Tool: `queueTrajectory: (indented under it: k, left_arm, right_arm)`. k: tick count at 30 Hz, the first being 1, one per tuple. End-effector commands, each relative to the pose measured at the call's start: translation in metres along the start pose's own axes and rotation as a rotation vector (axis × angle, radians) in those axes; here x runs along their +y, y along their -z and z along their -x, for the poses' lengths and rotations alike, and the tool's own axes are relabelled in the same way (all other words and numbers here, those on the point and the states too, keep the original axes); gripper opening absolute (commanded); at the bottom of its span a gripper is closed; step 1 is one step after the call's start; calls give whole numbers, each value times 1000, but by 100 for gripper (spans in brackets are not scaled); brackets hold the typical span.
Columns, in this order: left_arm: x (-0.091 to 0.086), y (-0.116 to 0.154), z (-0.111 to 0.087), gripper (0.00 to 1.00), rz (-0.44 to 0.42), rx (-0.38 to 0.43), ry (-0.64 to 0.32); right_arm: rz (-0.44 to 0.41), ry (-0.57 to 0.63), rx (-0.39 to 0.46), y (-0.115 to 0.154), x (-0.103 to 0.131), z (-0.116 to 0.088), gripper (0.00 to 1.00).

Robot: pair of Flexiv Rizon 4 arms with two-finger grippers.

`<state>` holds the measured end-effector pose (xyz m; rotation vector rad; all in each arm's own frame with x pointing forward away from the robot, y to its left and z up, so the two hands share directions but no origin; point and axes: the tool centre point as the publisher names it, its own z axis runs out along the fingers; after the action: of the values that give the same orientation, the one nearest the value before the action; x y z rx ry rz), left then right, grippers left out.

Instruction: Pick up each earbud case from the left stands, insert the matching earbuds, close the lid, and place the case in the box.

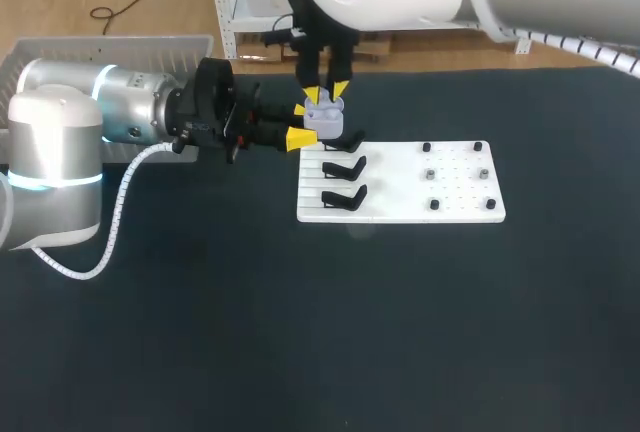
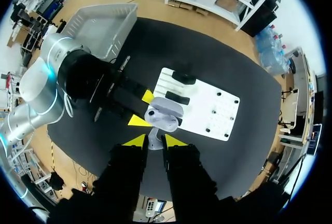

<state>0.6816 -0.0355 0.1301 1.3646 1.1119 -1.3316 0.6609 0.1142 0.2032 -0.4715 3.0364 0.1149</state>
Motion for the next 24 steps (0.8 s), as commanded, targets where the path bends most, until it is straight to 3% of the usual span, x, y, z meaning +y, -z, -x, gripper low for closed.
queueTrajectory:
  k: [1, 24]
  left_arm:
    - [-2, 0, 0, 0, 5, -1, -3]
    - [-2, 0, 0, 0, 5, -1, -3]
  right_arm:
    - [0, 5, 9, -1, 3, 5, 0]
    - [0, -3, 45, -14, 5, 8, 0]
